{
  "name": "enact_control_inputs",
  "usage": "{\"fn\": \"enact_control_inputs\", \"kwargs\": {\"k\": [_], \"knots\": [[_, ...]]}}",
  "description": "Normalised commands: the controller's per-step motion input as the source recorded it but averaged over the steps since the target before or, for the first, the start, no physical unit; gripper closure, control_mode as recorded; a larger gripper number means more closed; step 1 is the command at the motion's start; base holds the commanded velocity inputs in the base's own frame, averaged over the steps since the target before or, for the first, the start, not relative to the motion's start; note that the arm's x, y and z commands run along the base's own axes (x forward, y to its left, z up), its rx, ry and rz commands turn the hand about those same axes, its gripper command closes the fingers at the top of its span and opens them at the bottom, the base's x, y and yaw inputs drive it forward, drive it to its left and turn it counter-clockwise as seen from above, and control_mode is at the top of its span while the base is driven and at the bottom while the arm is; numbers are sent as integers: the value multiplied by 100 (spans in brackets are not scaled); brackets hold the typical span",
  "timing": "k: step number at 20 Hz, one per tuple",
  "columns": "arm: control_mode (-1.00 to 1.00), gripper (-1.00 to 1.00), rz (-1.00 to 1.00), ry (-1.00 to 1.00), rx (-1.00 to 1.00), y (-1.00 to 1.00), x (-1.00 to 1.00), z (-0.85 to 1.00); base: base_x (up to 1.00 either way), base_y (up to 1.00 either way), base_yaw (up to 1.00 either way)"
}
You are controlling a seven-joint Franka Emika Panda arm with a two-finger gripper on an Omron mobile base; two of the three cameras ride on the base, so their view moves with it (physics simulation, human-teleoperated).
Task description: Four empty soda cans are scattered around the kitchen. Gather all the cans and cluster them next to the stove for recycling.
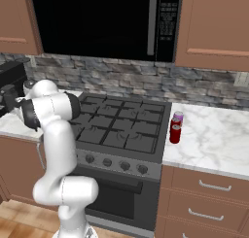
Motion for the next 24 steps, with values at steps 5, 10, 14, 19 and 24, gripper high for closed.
{"fn": "enact_control_inputs", "kwargs": {"k": [5, 10, 14, 19, 24], "knots": [[-100, -100, 0, 0, 0, 3, 25, -8, 0, 0, 0], [-100, -100, 0, 0, 0, 4, 25, -11, 0, 0, 0], [-100, -100, 0, 0, 0, 8, 24, -14, 0, 0, 0], [-100, -100, 0, 0, 0, 10, 27, -13, 0, 0, 0], [-100, -100, 0, 1, 0, 10, 28, -14, 0, 0, 0]]}}
